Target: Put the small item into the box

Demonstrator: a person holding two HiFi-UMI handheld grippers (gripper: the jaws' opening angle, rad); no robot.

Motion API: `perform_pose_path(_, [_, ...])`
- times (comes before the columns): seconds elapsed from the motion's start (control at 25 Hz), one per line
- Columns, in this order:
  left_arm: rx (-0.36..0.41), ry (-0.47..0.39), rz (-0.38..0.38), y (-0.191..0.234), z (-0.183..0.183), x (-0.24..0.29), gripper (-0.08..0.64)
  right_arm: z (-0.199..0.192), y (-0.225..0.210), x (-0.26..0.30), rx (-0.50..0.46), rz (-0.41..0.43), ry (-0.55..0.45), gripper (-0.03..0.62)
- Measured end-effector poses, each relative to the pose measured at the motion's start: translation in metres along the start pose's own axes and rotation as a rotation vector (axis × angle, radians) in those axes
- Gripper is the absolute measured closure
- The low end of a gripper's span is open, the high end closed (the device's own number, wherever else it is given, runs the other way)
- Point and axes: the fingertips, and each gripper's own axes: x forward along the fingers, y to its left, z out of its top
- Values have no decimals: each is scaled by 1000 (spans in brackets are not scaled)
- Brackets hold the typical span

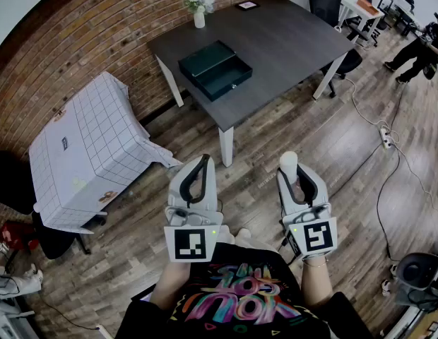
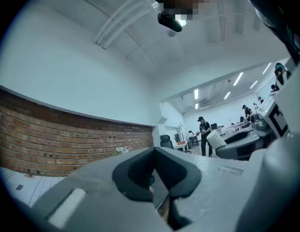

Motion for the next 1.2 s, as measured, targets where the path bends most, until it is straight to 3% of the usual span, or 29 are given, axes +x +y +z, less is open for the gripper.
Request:
perform_pose_path(0.68, [6, 10, 58, -19, 1, -7, 558, -8, -12, -17, 12, 7, 19, 459])
perform_pose_path(0.96, [15, 9, 46, -12, -11, 27, 558, -27, -21, 15, 14, 25, 45, 459])
perform_pose_path(1.2, [-2, 14, 36, 15, -23, 85, 558, -32, -41, 74, 22, 19, 55, 459])
